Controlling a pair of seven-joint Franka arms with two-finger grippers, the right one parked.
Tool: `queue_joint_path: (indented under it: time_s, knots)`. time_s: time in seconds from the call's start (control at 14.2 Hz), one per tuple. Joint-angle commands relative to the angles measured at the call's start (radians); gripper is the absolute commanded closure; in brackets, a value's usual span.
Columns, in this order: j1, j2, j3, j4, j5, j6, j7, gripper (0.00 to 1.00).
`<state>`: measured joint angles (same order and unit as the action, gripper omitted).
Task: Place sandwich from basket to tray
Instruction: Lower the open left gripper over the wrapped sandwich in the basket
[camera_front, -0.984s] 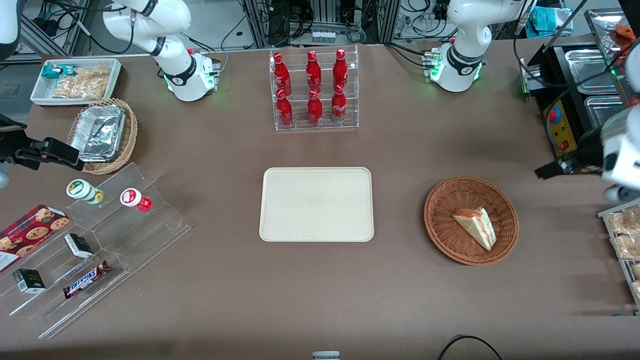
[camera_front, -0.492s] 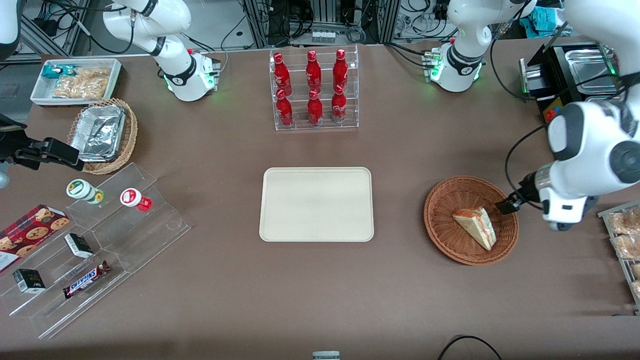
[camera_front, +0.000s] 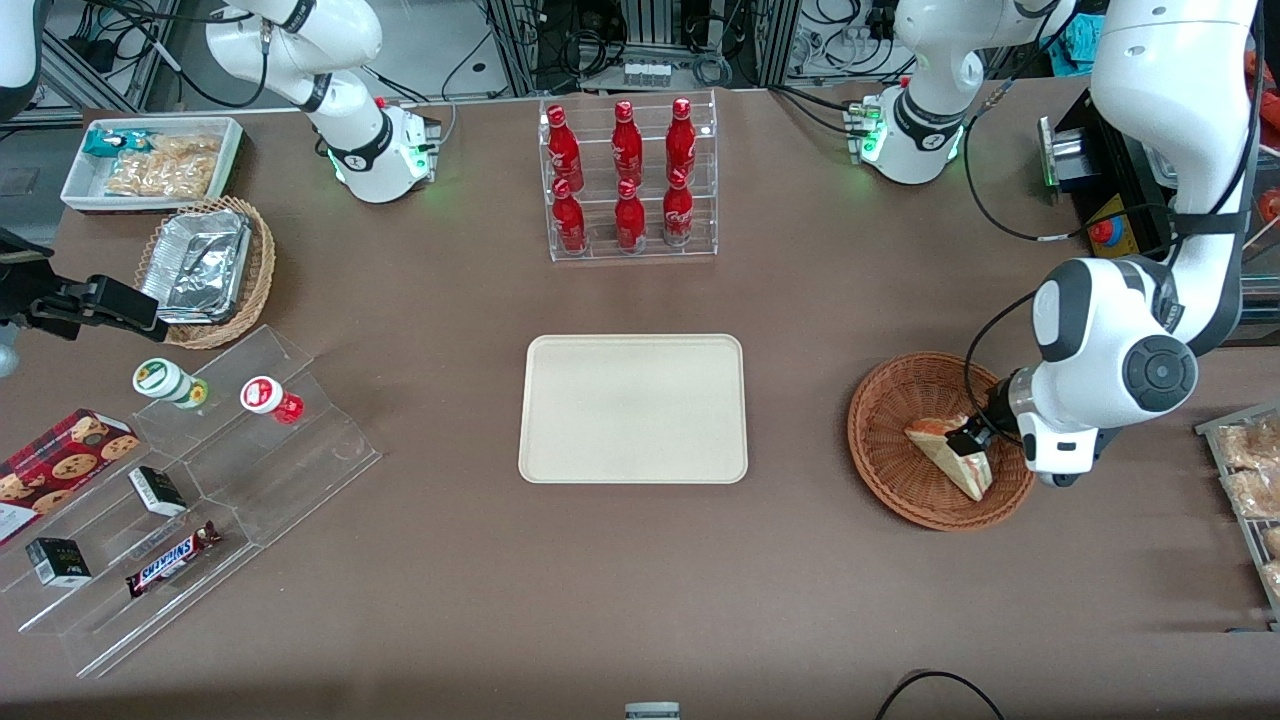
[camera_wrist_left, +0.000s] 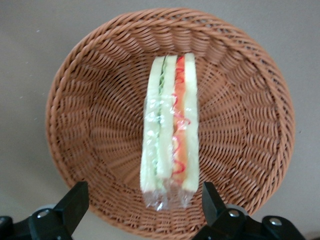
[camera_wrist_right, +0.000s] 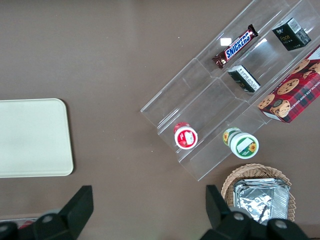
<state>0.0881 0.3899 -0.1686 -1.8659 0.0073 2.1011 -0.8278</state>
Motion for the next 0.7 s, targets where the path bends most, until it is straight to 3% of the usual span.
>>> queue_joint_path:
  time_s: [0.0, 0.49, 0.56, 0.63]
  knots:
    - [-0.002, 0.041, 0.0, 0.013, -0.003, 0.054, -0.017, 0.0]
    - [-0.002, 0.116, 0.0, 0.008, -0.003, 0.158, -0.021, 0.0]
    - [-0.004, 0.125, 0.0, 0.007, -0.003, 0.165, -0.021, 0.07]
    - [-0.004, 0.127, 0.0, 0.005, -0.003, 0.166, -0.021, 0.23]
